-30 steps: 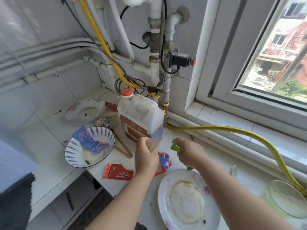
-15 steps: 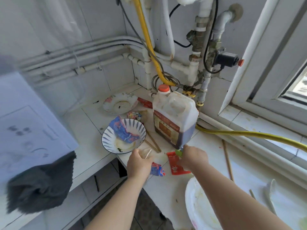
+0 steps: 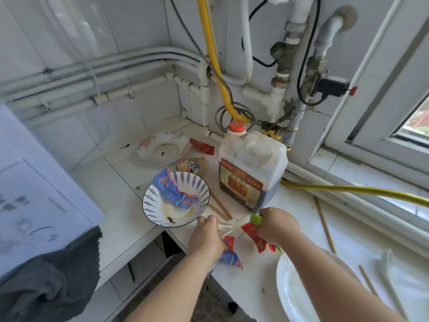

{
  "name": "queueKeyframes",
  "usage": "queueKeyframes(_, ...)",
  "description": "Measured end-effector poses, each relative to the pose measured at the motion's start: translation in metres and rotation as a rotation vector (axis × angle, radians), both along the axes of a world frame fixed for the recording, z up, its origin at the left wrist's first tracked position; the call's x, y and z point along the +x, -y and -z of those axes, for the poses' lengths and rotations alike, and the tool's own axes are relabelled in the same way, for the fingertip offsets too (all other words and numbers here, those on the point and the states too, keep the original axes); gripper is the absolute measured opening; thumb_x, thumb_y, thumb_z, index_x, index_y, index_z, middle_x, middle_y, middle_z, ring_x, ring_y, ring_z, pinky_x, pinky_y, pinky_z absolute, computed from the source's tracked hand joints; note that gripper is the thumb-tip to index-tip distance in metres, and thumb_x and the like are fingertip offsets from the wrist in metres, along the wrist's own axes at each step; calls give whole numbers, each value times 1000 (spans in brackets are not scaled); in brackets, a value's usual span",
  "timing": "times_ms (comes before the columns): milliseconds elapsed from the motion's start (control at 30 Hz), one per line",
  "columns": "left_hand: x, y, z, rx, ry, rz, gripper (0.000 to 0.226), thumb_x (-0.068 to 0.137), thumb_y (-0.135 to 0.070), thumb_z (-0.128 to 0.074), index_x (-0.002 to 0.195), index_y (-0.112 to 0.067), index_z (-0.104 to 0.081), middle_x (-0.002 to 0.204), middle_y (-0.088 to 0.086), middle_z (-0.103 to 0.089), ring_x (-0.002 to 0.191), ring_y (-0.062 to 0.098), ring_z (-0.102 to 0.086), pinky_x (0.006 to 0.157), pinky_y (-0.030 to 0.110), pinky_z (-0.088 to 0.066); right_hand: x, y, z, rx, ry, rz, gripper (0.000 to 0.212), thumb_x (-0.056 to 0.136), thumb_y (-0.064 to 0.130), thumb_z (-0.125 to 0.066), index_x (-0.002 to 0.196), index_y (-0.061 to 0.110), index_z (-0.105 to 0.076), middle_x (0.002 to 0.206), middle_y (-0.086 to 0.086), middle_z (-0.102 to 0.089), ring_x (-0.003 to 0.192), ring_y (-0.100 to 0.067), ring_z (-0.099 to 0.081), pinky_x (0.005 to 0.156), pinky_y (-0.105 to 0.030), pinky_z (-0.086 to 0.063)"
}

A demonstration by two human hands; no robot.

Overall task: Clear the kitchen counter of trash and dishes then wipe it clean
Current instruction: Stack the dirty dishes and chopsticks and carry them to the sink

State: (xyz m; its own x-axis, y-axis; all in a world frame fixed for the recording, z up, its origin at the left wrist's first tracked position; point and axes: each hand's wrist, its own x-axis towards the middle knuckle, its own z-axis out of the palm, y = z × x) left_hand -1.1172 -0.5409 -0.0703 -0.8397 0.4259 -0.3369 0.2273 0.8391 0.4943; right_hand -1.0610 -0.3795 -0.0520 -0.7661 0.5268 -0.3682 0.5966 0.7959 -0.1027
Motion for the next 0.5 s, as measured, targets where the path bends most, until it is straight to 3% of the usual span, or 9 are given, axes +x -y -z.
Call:
queueKeyframes(133,-6,-6,6,-52,-43,183,60,74,-16,-79,125,-17,-48,136,1,-34,117,21,-52,91,28,-45,0,9,-8,-59,-67,61,31,83,49,-56,103,26,-62,79,6,-70,71,-12,-68,68,-28,-58)
queueKeyframes(333,-4,-8,9,-220,-237,403,68,89,-19,-63,146,-11,-26,143,8,-40,130,22,-42,105,29,-40,-10,23,-23,-49,-192,109,27,82,31,-59,109,32,-58,81,3,-67,74,-19,-66,64,-29,-54)
queueKeyframes(500,-3,-4,5,-283,-275,537,47,92,-14,-56,135,-8,-40,138,10,-43,126,25,-43,102,33,-40,-21,35,-38,-86,-299,179,31,78,31,-60,108,35,-55,77,2,-70,70,-20,-68,66,-33,-58)
